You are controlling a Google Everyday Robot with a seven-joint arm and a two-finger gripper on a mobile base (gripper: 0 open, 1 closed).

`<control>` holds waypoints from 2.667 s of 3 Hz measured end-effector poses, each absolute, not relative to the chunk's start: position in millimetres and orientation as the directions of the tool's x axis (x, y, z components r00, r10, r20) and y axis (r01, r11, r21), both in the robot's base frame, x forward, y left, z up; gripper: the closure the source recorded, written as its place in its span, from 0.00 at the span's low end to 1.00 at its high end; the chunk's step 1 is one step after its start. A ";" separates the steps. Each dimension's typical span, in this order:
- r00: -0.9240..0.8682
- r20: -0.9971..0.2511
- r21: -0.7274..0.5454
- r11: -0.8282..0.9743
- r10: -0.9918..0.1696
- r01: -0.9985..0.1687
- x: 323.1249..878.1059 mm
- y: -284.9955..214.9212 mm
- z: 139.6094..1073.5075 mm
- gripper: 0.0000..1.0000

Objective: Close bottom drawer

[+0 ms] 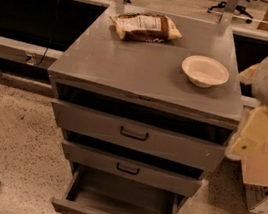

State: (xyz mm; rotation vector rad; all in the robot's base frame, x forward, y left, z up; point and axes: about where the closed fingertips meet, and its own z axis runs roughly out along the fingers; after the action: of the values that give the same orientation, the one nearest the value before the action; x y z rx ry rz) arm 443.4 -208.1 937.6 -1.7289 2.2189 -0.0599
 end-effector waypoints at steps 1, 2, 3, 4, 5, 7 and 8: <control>-0.141 -0.295 -0.233 0.214 -0.945 -0.949 421.8 -176.4 892.9 0.00; -0.113 -0.389 -0.161 0.188 -0.914 -0.969 402.5 -161.2 800.2 0.00; -0.132 -0.402 -0.128 0.198 -0.906 -0.972 395.8 -160.4 751.1 0.00; -0.105 -0.436 -0.116 0.172 -0.894 -0.978 406.7 -154.7 750.5 0.00; -0.081 -0.535 -0.051 0.128 -0.841 -0.990 398.0 -137.9 687.1 0.00; -0.083 -0.639 -0.031 0.133 -0.765 -0.991 373.9 -118.6 546.4 0.00; -0.082 -0.606 -0.059 0.147 -0.791 -0.987 373.3 -115.6 550.4 0.00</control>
Offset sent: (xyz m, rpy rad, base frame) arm -0.0804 0.0610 -0.4173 0.3292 0.2058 0.1094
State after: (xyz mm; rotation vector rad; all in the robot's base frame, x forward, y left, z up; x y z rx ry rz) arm 373.3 -115.6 550.4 -1.6933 1.9251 0.5090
